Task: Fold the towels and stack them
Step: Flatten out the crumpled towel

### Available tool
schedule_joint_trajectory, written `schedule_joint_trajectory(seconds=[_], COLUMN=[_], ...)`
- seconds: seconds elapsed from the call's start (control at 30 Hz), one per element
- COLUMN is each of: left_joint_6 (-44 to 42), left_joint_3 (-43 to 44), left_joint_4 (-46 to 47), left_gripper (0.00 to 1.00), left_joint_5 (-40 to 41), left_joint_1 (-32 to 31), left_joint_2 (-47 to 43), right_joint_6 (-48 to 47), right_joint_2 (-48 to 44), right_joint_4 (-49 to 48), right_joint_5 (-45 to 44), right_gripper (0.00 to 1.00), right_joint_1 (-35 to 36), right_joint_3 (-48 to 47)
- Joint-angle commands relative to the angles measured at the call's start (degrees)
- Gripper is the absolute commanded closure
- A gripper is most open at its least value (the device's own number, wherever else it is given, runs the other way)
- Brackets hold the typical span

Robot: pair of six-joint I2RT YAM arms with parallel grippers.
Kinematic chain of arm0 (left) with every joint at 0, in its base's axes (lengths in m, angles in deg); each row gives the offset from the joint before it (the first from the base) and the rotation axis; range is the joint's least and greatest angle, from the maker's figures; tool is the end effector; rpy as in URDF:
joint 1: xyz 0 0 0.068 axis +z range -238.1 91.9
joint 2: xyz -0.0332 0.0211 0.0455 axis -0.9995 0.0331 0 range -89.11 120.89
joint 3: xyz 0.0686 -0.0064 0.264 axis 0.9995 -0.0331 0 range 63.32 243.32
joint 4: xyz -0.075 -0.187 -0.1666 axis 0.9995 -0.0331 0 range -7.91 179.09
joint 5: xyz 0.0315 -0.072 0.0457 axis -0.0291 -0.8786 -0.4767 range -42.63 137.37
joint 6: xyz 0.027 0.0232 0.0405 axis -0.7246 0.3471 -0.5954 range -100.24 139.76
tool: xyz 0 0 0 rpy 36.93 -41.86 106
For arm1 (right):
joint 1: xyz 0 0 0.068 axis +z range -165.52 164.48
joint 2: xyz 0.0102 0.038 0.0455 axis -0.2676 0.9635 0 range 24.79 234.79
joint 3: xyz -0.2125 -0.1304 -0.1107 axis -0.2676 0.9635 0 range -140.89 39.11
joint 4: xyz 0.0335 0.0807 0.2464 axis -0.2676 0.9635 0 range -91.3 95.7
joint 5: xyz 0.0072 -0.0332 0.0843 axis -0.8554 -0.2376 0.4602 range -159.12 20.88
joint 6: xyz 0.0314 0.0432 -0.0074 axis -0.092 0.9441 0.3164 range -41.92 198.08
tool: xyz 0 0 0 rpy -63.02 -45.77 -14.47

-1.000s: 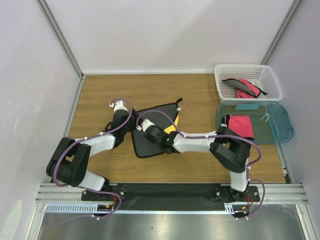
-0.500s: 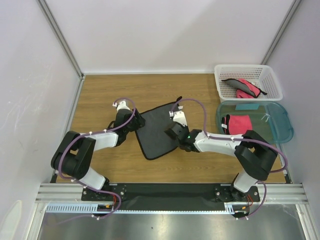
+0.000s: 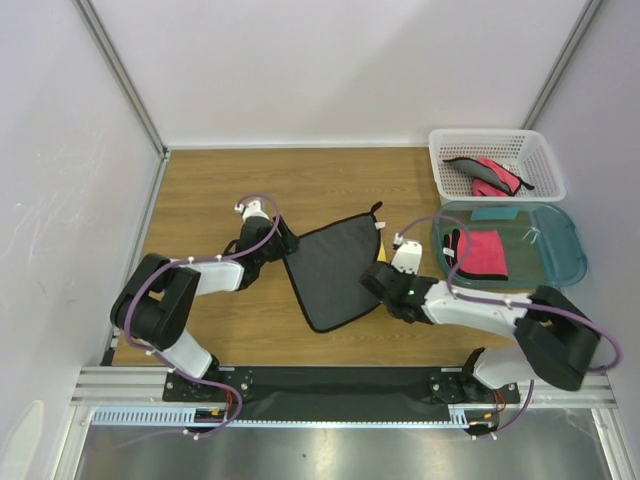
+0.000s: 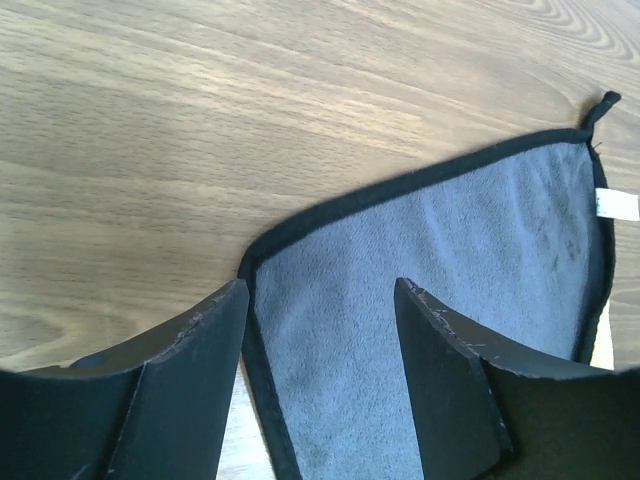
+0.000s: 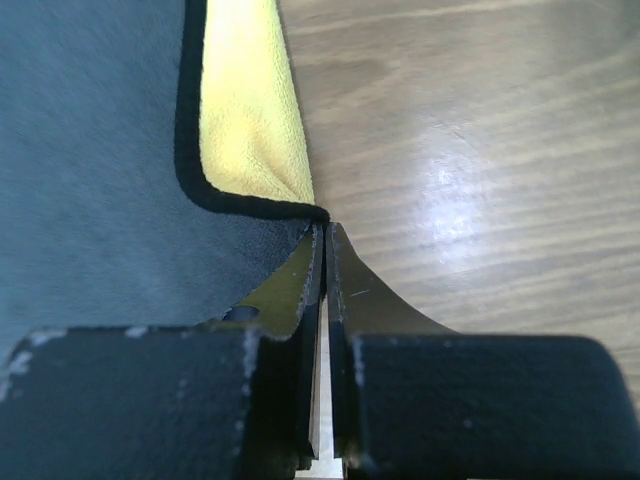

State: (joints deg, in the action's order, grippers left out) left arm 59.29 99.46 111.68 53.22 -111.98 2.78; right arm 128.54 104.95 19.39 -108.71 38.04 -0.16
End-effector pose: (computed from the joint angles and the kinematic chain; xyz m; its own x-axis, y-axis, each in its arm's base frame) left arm 0.2829 -0.1213 0.1489 -0.5924 -0.4302 -0.6812 -0.0681 0.8692 -0.4898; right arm 0.1653 0.1857 0.1695 -0.6717 0.0908 -0.7352 0.1230 0.9924 0.0102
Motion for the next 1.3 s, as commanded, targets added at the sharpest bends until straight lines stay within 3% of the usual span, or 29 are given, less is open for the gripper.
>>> schedule_joint_trajectory(seconds=[0.0,0.13,0.53,0.77,1.13,1.27], left_joint_6=[0.6,0.4,2.0,2.7,9.2,11.0], left_joint_3=[2.6,3.9,8.4,10.0,4.7,2.9], left_joint_4=[2.9,3.5,6.6,-0.3,-7.6,-8.3], left_gripper=[0.34,0.34,0.38,0.39,0.4,0.4], left_joint_5=[-0.1,-0.7,-4.5,-0.2,10.8,12.6], left_joint_1=[-1.6,-4.3,-13.1,-13.3,-13.2,-13.2], left_joint_2=[-0.1,-0.1,7.4,9.2,5.0,4.1], right_joint_6=[4.7,4.4,10.2,10.1,10.9,10.5], right_joint_2=[-6.4,-11.1,-13.0,-18.5,-19.8,-20.0], right_joint_4=[-4.2,-8.3,-6.9,-4.6,-3.0,-3.5], right_joint_5=[0.4,5.2,10.8,8.6,9.3,10.1], right_gripper=[1.0,1.0,1.0,1.0,0.99,0.94], right_joint_1=[-2.5,-5.5,-10.1,-11.9,-14.9,-15.8], right_joint_3=[3.6,7.3,12.1,13.6,14.6,15.0])
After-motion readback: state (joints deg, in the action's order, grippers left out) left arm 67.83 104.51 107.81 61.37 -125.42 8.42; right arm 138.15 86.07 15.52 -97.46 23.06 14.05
